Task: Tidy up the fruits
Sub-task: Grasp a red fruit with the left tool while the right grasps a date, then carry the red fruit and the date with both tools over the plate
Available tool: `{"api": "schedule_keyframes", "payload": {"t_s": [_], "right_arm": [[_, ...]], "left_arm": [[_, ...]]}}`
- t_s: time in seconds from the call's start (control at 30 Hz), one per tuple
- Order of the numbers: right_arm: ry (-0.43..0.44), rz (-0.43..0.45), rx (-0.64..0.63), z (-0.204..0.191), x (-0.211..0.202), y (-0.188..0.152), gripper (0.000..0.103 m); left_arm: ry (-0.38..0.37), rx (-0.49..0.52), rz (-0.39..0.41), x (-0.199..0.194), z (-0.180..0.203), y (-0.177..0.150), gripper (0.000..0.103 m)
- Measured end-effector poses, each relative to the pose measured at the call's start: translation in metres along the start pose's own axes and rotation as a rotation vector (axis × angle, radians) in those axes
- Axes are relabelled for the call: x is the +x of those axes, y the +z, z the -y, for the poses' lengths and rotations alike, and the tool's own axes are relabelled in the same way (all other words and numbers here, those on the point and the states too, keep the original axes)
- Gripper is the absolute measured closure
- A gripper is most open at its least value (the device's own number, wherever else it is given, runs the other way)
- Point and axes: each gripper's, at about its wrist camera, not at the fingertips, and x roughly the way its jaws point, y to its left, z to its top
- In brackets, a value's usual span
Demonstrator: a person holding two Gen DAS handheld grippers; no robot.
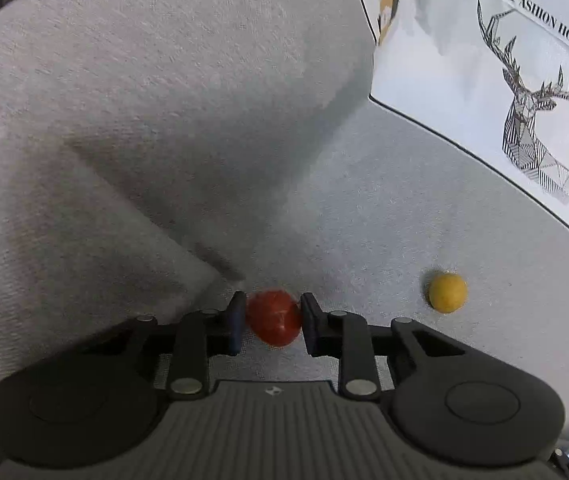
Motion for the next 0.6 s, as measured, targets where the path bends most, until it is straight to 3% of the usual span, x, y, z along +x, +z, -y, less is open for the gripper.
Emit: {"api": "schedule_keyframes", "payload": {"t_s": [0.07,0.17,0.3,0.4,0.6], "right_arm": [[-0.005,0.012,0.007,0.001,-0.006,0.001,0.084],[-0.011,0.015,0.004,-0.003,-0.017,0.0,0.084],[-0.006,-0.063,-0.023,-0.009,-0.019,-0.005,0.084],[-0.015,-0.114,-0.045,-0.013,-0.011,-0.012,0.084],[-0.029,-0.079,-0.067,-0.02,-0.006,-0.015,0.083]], "left_arm": [[-0.036,-0.009,0.003,-0.007,-0.002,-0.002,0.072],[-0.157,0.02,-0.02,-0.018,0.001,-0.01,0.072],[-0.242,0.09,-0.072,-0.027,0.006,-0.025,0.072],[-0.245,0.096,-0.133,-0.018,0.008,-0.03,0.072],[-0.229,0.147,-0.128,-0.019,0.012,-0.034,0.071]]}}
